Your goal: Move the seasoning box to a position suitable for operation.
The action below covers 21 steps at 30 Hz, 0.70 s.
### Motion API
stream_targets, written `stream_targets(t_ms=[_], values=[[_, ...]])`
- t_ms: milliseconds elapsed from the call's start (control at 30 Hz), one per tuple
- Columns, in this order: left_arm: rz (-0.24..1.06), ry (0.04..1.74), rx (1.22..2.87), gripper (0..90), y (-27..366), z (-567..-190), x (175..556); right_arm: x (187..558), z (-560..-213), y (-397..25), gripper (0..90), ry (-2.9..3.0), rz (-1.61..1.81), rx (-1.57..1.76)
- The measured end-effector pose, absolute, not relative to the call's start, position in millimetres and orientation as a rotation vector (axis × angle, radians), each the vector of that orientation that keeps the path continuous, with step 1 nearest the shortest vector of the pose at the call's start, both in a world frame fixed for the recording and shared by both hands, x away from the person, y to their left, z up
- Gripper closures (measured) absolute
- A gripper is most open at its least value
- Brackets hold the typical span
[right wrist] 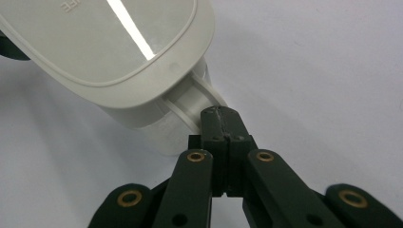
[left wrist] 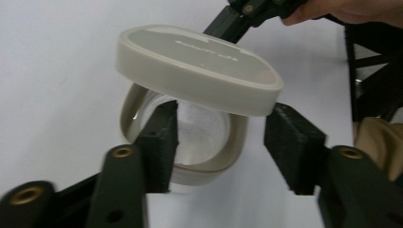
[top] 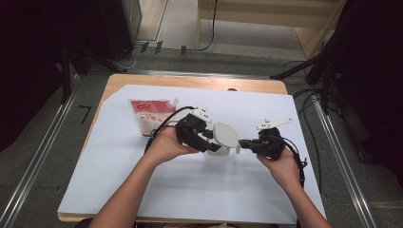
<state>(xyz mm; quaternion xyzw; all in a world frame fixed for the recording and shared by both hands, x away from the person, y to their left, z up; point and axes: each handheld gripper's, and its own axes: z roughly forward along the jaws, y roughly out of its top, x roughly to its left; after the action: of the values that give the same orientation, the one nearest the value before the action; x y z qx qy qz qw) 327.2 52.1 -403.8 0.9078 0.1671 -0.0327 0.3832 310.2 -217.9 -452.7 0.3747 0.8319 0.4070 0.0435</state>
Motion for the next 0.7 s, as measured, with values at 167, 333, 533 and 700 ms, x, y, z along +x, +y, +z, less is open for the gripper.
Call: stream_targets(t_ms=[167, 333, 533, 700], values=[[-0.125, 0.403, 2.317, 64.7, 49.7, -401.0, 326.0, 310.3, -452.7, -218.0, 90.0, 2.545, 1.244, 1.147], [-0.151, 0.390, 2.338, 77.3, 44.2, -399.1, 323.5, 310.5, -453.0, -218.2, 90.0, 2.547, 1.248, 1.147], [-0.164, 0.388, 2.336, 84.6, 40.1, -396.4, 321.4, 310.2, -452.9, -218.1, 90.0, 2.549, 1.245, 1.154], [-0.163, 0.411, 2.340, 90.0, 34.7, -398.2, 322.4, 310.2, -453.5, -218.0, 90.0, 2.550, 1.243, 1.151]])
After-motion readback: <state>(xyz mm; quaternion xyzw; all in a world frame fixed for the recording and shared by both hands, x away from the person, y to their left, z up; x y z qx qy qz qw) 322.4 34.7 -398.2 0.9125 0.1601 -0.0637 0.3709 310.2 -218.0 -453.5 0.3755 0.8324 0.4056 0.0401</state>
